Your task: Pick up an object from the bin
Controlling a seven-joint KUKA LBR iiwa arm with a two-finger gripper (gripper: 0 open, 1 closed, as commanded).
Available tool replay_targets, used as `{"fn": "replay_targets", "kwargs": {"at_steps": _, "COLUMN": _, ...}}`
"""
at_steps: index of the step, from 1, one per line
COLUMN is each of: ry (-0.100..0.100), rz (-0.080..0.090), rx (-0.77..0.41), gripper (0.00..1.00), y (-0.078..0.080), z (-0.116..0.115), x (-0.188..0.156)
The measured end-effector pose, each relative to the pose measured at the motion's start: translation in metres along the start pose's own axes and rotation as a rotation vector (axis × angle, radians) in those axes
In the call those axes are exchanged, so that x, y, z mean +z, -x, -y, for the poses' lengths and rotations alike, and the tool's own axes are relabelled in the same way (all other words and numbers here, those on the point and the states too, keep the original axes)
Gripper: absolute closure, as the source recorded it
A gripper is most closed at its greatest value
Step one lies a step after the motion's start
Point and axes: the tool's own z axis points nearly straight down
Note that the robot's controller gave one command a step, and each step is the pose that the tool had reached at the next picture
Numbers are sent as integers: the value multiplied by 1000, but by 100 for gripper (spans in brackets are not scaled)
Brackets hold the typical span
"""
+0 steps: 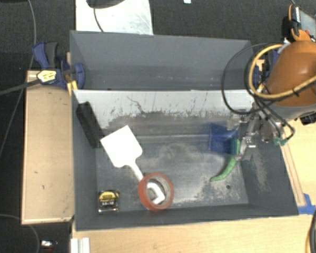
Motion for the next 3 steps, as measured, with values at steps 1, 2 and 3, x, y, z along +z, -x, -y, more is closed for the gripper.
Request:
{"fn": "replay_targets", "kwargs": {"at_steps": 1, "ry": 2, "rz": -3, "rx": -454, "gripper": 0, "y": -59, "z": 12, "x": 105}}
{"fn": "replay_targets", "kwargs": {"at_steps": 2, "ry": -3, "rz": 9, "rx": -533, "gripper": 0, "y": -51, "z": 8, "x": 39}}
{"fn": "replay_targets", "kwargs": {"at_steps": 3, "ry": 8, "rz": -13, "rx": -482, "gripper": 0, "y": -63, "z": 10, "x": 105}}
